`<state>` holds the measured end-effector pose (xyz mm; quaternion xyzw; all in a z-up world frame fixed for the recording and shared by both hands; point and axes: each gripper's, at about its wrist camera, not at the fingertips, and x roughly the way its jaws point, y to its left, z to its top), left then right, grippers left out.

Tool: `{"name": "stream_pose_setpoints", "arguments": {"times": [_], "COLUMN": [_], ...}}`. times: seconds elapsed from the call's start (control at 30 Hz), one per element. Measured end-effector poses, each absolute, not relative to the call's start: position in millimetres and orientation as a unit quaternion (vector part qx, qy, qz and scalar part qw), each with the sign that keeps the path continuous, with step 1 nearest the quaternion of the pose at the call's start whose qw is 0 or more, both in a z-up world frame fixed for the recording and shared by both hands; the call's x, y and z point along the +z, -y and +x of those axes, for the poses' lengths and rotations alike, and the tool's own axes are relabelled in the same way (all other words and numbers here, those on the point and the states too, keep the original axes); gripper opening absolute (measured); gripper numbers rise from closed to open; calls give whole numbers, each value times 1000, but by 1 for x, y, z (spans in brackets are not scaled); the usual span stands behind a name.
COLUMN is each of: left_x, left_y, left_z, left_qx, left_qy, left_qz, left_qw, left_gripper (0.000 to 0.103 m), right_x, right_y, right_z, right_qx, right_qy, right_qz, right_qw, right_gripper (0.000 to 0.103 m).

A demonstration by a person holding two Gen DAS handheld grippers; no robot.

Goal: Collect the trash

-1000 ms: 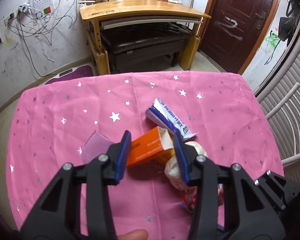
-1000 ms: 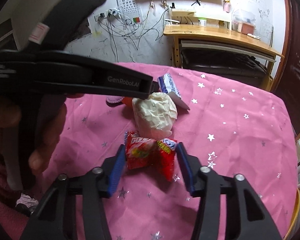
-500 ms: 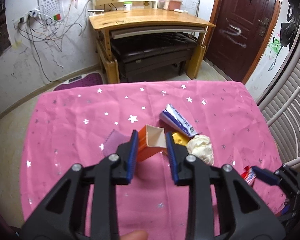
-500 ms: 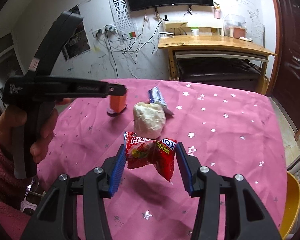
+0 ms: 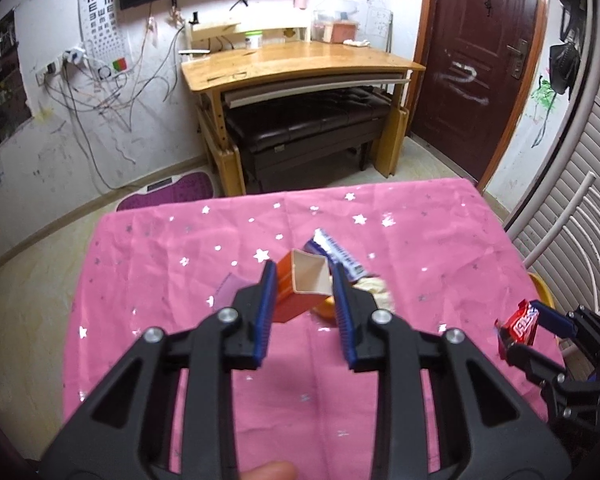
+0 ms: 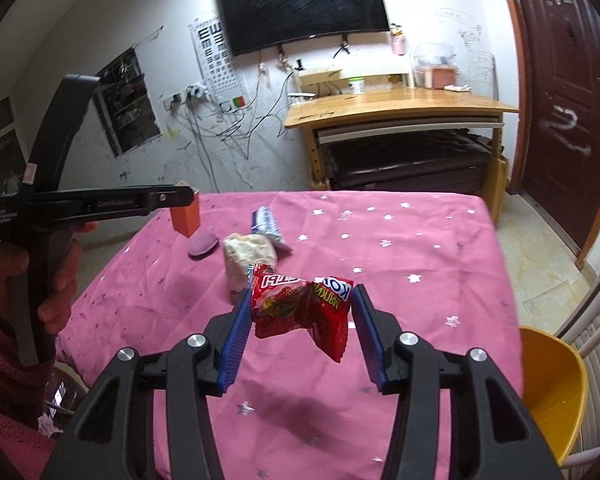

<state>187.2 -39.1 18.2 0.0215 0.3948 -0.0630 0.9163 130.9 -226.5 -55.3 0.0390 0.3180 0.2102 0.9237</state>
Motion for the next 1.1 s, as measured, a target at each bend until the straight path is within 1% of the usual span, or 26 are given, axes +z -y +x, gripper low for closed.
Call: {"name": "stream_pose_setpoints", "arguments": {"times": [0.57, 1.1], "left_x": [31, 21], "left_y": [153, 264], "left_z": [173, 168], "left_qx": [-125, -200], "left_qy": [-376, -377], "left_qz": [96, 149], "left_qw": [913, 892], "left_gripper": [26, 26], "right_x": [-59, -92], "right_y": [342, 441], "right_z": [105, 97], "right_qx": [120, 15], "right_qy": [-278, -275], "right_qz": [113, 183], "right_qw": [946, 944], "right_gripper": [45, 45]}}
